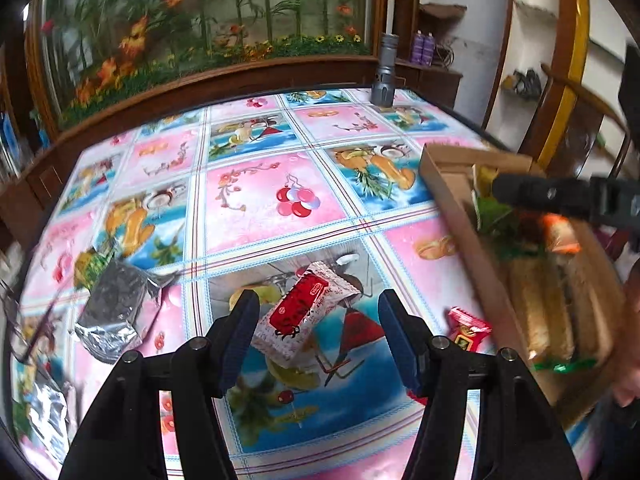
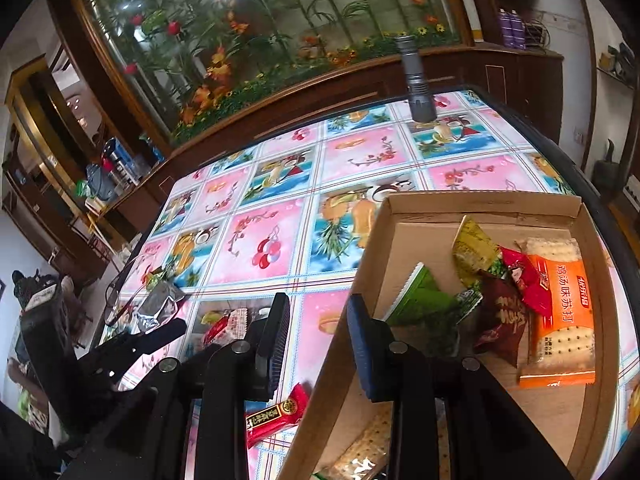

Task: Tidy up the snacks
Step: 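Grasp a red-and-white candy with left tool while right tool grasps another red candy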

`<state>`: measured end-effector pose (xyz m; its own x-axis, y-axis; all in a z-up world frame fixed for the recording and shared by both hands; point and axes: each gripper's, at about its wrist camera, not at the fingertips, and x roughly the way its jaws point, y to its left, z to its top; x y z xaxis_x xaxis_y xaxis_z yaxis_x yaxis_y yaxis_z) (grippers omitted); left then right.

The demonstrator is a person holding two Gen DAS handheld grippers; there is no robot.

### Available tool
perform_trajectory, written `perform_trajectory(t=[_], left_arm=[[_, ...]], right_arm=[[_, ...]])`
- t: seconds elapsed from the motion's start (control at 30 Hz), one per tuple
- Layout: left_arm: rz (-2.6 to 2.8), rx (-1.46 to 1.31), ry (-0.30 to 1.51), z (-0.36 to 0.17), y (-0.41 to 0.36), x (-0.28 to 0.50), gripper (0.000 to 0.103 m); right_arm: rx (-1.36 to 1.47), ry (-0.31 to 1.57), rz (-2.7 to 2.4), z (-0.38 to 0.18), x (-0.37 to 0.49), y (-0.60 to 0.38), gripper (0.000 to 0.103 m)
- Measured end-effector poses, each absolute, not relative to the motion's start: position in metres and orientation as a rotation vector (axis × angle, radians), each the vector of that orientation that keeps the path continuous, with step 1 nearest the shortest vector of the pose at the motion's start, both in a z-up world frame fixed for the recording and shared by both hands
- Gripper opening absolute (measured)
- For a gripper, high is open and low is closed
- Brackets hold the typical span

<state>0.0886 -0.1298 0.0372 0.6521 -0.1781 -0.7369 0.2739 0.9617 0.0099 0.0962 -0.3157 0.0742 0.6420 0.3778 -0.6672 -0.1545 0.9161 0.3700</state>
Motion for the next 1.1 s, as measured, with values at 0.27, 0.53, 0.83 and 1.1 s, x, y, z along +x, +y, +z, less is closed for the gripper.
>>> perform_trajectory(t=[0.27, 0.53, 0.83, 1.1], left_arm=[[-0.166, 0.126, 0.887, 0.014, -0.123, 0.107, 0.028], [-0.081, 0.046, 0.909, 0.014, -0.095, 0.114, 0.027], [-0.075, 0.010, 0.933, 0.015, -0.081, 0.114, 0.027], [-0.085, -0.017, 0.908, 0.020, -0.077, 0.111, 0.023]], right_arm=[[0.241, 0.861, 0.433, 0.071, 0.092, -0.293, 0.037], [0.102, 0.980, 0.513, 0.053, 0.086, -0.254, 0.047], [-0.143, 1.099, 0.648, 0.030, 0.055, -0.195, 0.052], [0.037, 1.036, 0.679, 0.039, 0.063, -0.223, 0.051]])
